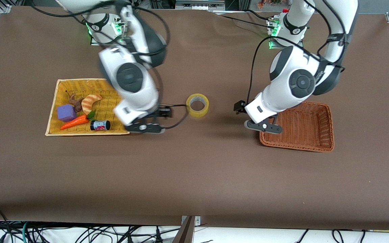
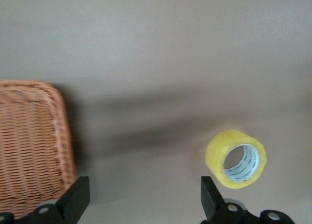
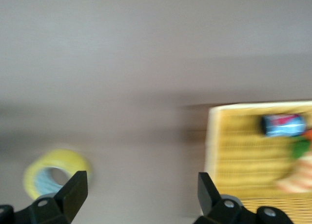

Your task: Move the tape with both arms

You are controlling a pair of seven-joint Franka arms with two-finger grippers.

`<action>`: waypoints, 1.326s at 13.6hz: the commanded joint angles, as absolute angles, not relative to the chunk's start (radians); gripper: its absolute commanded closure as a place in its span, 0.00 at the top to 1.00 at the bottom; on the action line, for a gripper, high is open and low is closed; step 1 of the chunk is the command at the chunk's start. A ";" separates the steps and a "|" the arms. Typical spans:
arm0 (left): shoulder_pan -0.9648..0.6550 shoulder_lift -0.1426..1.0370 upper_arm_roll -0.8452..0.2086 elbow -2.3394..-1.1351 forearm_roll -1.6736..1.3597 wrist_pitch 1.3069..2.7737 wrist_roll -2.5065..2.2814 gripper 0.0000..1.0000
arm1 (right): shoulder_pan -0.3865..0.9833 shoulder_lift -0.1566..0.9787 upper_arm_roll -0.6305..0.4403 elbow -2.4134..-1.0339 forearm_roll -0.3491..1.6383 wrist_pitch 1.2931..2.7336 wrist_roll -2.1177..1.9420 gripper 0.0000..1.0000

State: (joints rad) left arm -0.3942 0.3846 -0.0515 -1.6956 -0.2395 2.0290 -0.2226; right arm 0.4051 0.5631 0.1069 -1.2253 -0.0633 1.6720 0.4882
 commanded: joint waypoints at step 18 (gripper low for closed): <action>-0.670 0.620 -0.074 -1.809 -0.299 2.402 -0.512 0.06 | 0.036 0.143 -0.023 -1.534 -0.130 1.687 -0.018 1.00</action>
